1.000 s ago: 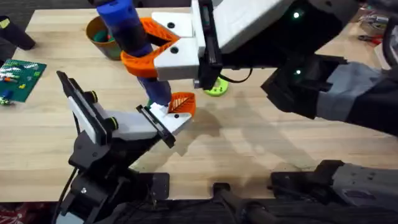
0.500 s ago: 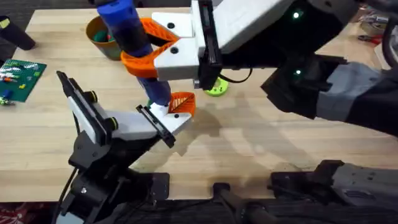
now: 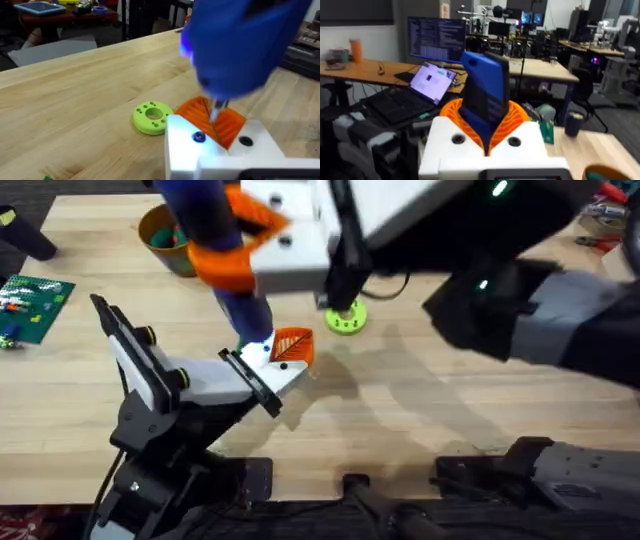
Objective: Pick up the gripper from the table and insert it into the empty holder that is missing its gripper. Then pick up a screw, insert it into the mounting hole, and use the screwdriver to tighten it. Finally, clean up the table by picking up the vegetable and placing it into the bucket.
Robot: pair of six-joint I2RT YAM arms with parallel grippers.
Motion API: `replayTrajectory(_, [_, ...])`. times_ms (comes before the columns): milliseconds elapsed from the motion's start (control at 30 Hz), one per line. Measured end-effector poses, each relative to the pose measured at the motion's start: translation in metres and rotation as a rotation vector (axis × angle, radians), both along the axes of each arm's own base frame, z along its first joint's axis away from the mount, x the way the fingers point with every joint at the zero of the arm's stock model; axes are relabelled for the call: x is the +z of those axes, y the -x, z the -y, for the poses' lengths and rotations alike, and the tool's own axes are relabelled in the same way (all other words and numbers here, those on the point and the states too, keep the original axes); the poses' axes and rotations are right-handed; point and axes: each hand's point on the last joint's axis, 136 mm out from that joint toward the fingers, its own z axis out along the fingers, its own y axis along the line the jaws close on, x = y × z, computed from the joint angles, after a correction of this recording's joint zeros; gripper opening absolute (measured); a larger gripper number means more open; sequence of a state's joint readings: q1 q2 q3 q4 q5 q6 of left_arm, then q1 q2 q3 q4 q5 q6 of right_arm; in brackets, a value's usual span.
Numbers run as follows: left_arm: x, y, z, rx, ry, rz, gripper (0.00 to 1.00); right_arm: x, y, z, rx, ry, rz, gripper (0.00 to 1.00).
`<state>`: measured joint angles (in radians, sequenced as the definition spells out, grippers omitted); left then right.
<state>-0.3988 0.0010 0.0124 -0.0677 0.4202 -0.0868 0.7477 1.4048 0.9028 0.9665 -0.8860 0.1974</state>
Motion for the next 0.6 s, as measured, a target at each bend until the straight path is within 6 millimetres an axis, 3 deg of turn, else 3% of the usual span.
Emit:
replayTrajectory(167, [0.000,0.000,0.000,-0.001,0.000,0.000,0.011,0.047,-0.006,0.006,0.010,-0.023,0.016,0.036])
replayTrajectory(300, [0.000,0.000,0.000,-0.002,0.000,0.000,0.011,0.062,-0.008,0.009,0.003,0.003,-0.001,0.036])
replayTrajectory(433, [0.000,0.000,0.000,-0.002,0.000,0.000,0.011,0.057,-0.007,0.008,0.013,0.029,-0.002,0.036])
replayTrajectory(600, [0.000,0.000,0.000,-0.002,0.000,0.000,0.011,0.019,-0.022,0.010,0.006,0.224,-0.143,0.036])
